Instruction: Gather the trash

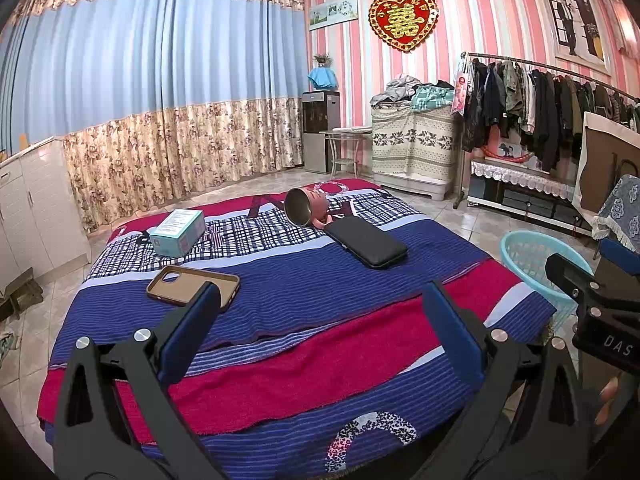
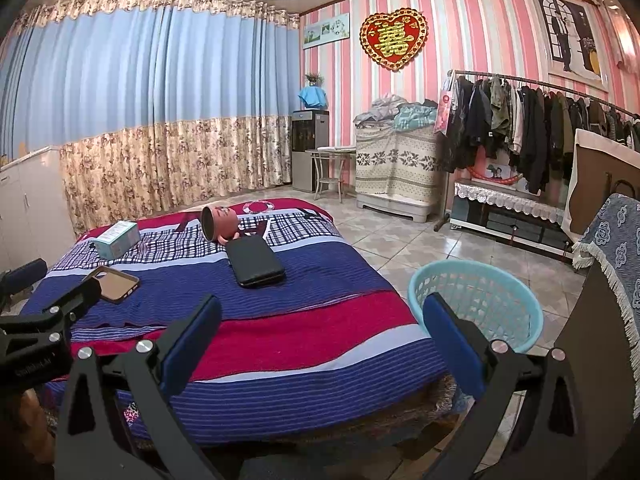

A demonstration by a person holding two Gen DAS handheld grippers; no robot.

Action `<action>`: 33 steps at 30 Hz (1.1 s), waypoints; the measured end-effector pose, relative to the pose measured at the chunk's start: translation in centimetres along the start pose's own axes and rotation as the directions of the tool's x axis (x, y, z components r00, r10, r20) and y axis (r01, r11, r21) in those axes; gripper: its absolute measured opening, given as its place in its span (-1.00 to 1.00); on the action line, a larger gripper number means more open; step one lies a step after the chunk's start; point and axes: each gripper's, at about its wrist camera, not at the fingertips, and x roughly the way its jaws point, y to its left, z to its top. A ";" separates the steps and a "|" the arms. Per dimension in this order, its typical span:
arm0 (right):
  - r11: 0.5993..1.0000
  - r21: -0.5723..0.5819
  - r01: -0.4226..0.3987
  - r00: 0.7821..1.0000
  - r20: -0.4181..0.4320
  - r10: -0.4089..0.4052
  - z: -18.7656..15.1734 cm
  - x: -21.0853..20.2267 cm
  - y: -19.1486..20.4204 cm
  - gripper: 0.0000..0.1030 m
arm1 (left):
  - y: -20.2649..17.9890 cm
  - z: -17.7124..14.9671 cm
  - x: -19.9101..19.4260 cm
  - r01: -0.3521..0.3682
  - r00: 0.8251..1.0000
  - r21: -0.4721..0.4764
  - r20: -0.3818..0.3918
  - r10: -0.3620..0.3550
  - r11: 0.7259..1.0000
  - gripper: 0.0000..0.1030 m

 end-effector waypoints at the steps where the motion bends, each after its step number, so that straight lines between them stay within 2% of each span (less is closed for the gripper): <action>1: 1.000 0.000 0.000 1.000 -0.001 0.000 0.0 0.0 0.1 0.91 | 0.1 0.0 0.0 0.000 1.000 0.000 0.000 0.000 1.000 0.90; 33: 1.000 0.003 0.001 1.000 -0.001 -0.001 0.0 0.0 0.1 0.91 | 0.0 0.0 0.0 0.001 1.000 0.006 0.000 -0.001 1.000 0.90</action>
